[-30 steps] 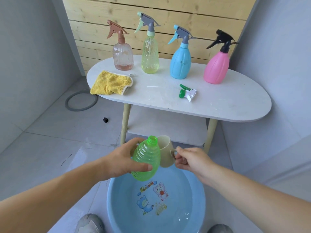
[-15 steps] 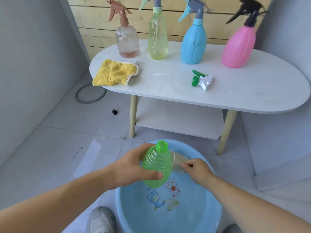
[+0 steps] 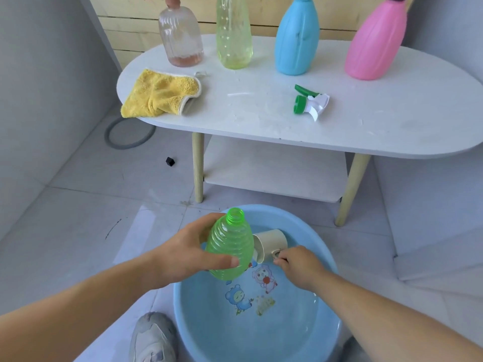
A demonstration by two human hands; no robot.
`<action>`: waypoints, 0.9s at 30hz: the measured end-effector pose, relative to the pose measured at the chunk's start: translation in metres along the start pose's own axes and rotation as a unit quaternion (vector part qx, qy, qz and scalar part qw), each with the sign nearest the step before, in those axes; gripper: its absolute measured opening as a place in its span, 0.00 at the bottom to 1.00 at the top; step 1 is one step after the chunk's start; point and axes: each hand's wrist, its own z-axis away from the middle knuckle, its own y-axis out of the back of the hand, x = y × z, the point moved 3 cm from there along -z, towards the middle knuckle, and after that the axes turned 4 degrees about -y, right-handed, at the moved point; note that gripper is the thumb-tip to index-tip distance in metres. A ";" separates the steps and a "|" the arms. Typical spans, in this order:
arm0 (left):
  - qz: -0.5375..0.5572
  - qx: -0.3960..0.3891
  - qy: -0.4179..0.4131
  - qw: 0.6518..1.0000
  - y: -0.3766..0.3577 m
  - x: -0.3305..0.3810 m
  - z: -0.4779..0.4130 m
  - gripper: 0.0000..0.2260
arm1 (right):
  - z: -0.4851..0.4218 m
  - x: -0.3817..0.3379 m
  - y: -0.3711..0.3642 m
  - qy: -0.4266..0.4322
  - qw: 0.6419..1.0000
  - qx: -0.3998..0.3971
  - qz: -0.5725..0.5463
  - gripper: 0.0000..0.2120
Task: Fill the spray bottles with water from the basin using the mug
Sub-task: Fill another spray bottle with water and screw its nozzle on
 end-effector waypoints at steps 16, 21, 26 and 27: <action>0.001 -0.003 -0.014 1.000 0.005 0.001 0.008 0.31 | 0.005 -0.003 -0.004 -0.023 0.999 -0.011 -0.036 0.22; -0.011 0.005 -0.023 1.000 0.007 0.007 0.009 0.33 | 0.016 -0.001 0.012 -0.056 0.978 0.011 -0.201 0.19; -0.006 0.013 -0.023 1.000 0.012 0.016 0.010 0.32 | 0.030 -0.006 0.041 -0.060 0.951 0.014 -0.302 0.15; -0.007 0.010 -0.025 1.000 0.013 0.019 0.011 0.32 | 0.034 -0.008 0.048 -0.056 0.945 0.013 -0.323 0.14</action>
